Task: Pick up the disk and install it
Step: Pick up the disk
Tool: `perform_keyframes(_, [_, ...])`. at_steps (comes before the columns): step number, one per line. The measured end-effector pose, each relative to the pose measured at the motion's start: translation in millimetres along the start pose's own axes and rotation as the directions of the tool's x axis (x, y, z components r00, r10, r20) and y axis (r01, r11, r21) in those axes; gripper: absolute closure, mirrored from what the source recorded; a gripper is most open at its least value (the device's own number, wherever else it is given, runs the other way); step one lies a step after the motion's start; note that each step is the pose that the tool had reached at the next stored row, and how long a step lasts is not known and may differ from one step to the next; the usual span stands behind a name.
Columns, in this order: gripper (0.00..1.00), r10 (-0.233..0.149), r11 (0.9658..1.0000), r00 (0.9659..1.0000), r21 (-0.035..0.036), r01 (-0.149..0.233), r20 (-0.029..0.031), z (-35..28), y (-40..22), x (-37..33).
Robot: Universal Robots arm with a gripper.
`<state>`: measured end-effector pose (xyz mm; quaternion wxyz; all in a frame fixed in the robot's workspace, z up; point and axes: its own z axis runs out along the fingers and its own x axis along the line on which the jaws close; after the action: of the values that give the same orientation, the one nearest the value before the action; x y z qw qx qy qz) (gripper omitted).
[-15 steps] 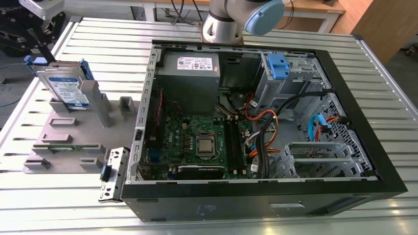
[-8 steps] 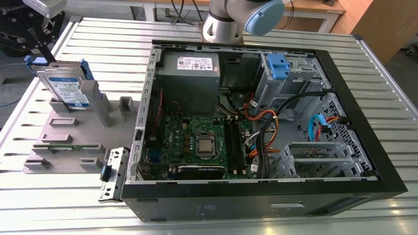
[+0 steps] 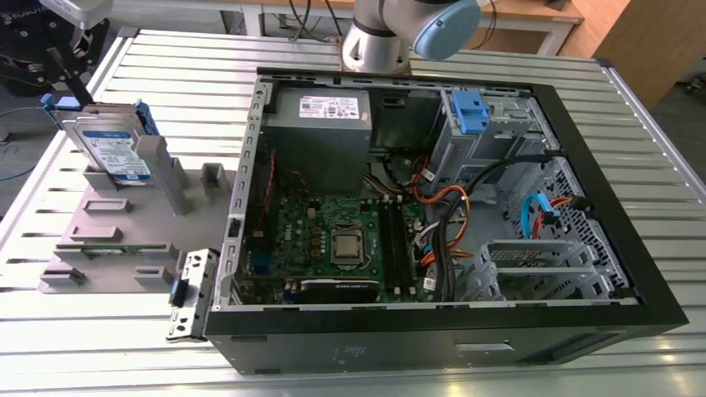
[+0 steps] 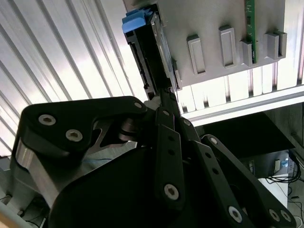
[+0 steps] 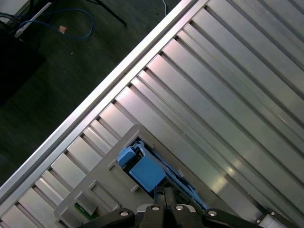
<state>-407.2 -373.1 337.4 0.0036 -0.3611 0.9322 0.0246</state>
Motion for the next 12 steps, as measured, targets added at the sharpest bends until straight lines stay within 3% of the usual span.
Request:
perform_keyframes(9, [0.89,-0.002,1.0000,1.0000,0.0000,0.002,0.0000,-0.1,0.0,0.0])
perform_keyframes(12, [0.89,-0.025,0.9997,0.9997,-0.0007,0.025,-0.0012,-0.2,0.0,0.0])
